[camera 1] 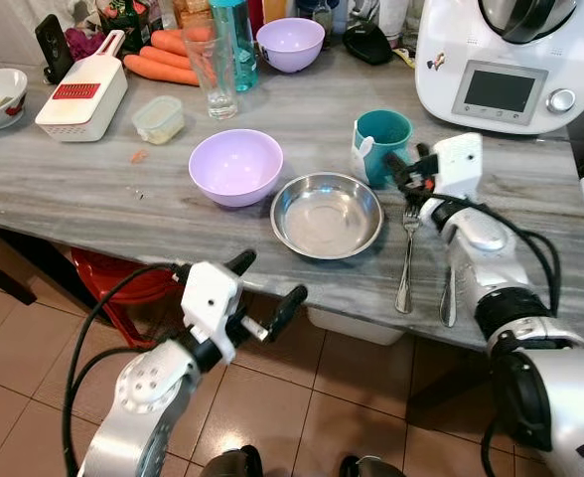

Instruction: Setting the table

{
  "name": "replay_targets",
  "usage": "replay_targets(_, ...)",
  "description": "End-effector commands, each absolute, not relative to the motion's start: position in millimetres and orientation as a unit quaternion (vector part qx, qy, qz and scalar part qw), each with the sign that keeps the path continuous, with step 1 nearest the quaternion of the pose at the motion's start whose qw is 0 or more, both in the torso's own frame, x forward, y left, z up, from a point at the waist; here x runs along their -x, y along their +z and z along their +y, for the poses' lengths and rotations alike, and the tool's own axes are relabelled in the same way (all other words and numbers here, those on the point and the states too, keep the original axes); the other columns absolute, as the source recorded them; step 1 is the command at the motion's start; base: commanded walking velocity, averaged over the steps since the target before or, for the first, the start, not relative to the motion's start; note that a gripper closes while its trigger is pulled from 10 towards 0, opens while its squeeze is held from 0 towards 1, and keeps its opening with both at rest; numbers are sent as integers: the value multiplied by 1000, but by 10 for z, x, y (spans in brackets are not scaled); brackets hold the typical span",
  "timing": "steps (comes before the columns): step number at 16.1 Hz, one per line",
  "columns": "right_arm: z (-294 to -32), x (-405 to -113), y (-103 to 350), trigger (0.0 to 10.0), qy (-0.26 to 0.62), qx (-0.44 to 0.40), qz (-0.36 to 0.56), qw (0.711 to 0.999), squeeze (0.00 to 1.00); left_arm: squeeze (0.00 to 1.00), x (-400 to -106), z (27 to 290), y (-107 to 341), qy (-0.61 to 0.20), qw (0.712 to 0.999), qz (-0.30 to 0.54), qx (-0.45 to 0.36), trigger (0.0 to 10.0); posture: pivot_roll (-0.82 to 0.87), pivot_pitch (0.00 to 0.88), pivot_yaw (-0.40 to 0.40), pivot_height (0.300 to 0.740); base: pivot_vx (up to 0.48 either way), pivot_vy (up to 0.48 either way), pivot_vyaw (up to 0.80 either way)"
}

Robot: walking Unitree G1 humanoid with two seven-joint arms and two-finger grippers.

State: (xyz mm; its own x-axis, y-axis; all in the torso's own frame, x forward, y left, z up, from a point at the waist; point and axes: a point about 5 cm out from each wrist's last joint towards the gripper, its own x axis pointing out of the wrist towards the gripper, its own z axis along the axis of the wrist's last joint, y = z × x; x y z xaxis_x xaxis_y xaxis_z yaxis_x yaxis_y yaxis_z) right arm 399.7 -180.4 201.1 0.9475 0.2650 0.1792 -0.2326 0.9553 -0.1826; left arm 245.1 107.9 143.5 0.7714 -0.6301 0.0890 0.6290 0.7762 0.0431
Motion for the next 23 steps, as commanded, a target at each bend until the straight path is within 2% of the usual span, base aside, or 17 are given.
replay_targets(1,-1801,-4015,2163,10000,130,80,-130,980,1000,0,-2455,1076,1410,-336,941,-46,-9,10000,26,149,33,740,0,0,0)
replay_targets(4,-1864,-3993,2254,10000,118,74,-159,977,1000,0,-2500,1041,1417,-344,938,-53,-4,10000,15,119,28,740,0,0,0)
replay_targets(7,-2029,-3837,2128,10000,90,62,-181,977,1000,0,-2581,991,1432,-347,936,-66,3,10000,-5,85,30,740,0,0,0)
replay_targets(10,-2156,-3618,2007,10000,52,58,-193,978,1000,0,-2665,1005,1447,-326,942,-76,1,10000,-19,66,30,740,0,0,0)
replay_targets(14,-2198,-3333,1872,10000,25,59,-186,980,1000,0,-2735,1038,1443,-299,951,-80,2,10000,-33,60,31,740,0,0,0)
replay_targets(20,-1981,-2906,1673,10000,26,49,-144,988,1000,0,-2787,1132,1406,-263,962,-79,-2,10000,-48,47,24,740,0,0,0)
replay_targets(23,-1792,-2719,1575,10000,43,30,-115,992,1000,0,-2846,1307,1314,-193,979,-58,-13,10000,-46,40,23,740,0,0,0)
